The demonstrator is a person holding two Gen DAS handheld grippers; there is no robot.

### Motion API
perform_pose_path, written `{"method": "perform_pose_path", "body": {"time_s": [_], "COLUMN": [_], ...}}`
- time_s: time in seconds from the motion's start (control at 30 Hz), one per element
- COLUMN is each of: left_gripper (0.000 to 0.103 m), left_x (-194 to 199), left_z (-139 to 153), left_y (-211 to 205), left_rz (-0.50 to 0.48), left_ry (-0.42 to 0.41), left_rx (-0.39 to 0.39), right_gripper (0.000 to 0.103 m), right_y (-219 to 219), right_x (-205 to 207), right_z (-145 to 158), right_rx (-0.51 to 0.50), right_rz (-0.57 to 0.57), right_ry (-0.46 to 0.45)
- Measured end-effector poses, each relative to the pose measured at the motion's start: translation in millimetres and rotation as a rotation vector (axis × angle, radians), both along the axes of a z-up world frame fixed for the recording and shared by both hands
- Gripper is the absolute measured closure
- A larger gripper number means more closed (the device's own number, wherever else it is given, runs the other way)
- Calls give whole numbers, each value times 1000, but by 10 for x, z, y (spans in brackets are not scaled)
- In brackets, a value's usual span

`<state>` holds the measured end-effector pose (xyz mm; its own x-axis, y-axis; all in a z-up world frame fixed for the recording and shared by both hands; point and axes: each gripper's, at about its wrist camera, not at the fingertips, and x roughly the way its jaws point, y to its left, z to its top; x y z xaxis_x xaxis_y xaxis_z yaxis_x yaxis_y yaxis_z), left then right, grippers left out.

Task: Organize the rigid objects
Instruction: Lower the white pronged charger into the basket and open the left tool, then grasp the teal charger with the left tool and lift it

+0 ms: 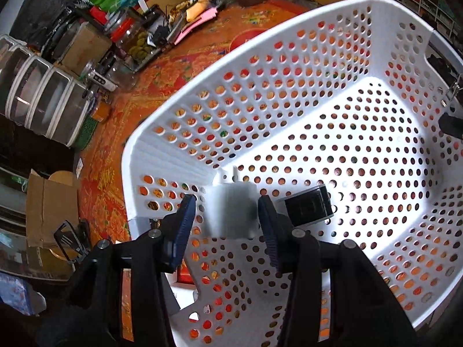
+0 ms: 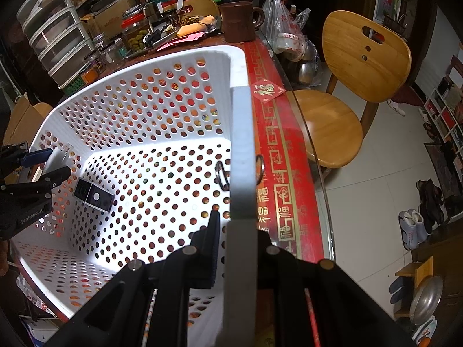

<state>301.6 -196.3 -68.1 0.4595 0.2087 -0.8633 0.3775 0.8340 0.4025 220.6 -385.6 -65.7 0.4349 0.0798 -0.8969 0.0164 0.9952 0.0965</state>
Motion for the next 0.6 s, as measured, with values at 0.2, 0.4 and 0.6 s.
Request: {"method": "perform_pose_path", "body": {"time_s": [0.2,0.4,0.6], "left_gripper": [35,12,1], "left_x": [-195,-560,-666], "left_z": [454,1123,813], "left_y": [193,1018,2029], "left_rz": [-13,68,225], "left_ry": [-91,-249,-226], "left_rx": [-90,-218,-220], "right_gripper": [90,90,91], "right_y": [18,16,25], "right_x": [0,3,-6], "right_z": [-10,-11,-7], "right_rx": [-6,-6,-10], "right_rz": [0,-2,0], "right_ry": [3,1,0]}}
